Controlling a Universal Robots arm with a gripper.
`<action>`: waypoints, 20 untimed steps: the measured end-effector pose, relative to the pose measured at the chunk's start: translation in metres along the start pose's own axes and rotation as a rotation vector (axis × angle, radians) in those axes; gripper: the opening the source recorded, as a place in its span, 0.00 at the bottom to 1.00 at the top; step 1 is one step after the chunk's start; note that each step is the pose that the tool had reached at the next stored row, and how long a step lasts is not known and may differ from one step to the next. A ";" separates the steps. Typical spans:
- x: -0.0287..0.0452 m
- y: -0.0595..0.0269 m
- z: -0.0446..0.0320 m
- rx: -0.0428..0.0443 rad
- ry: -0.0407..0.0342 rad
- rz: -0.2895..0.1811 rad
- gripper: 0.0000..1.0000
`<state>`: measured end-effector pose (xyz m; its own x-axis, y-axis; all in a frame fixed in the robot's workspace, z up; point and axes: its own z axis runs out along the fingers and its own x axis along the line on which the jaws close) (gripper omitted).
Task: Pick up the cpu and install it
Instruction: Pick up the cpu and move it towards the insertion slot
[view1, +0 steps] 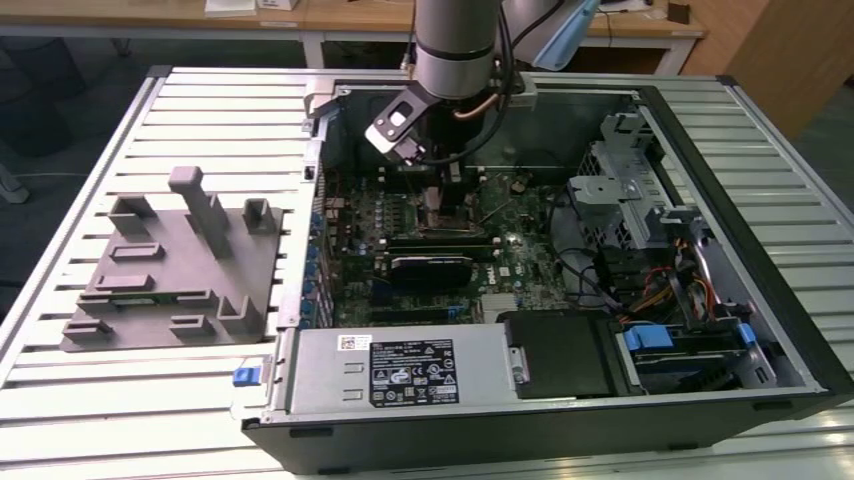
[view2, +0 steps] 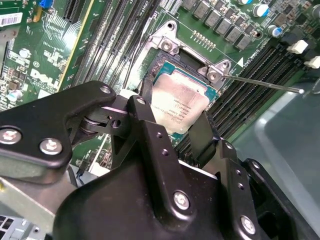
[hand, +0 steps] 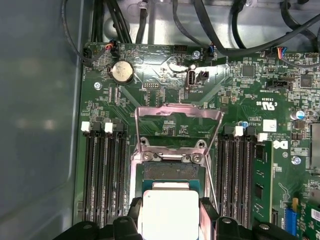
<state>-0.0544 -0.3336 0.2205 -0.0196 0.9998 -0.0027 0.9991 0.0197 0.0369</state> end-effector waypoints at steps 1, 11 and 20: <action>0.0000 0.0003 0.0013 0.0000 0.0000 0.000 0.54; -0.0009 0.0010 0.0101 0.0001 -0.0003 0.005 0.54; -0.0011 0.0027 0.0148 0.0001 -0.0003 0.008 0.54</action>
<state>-0.0511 -0.3347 0.2058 -0.0116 0.9999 -0.0027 0.9993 0.0117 0.0369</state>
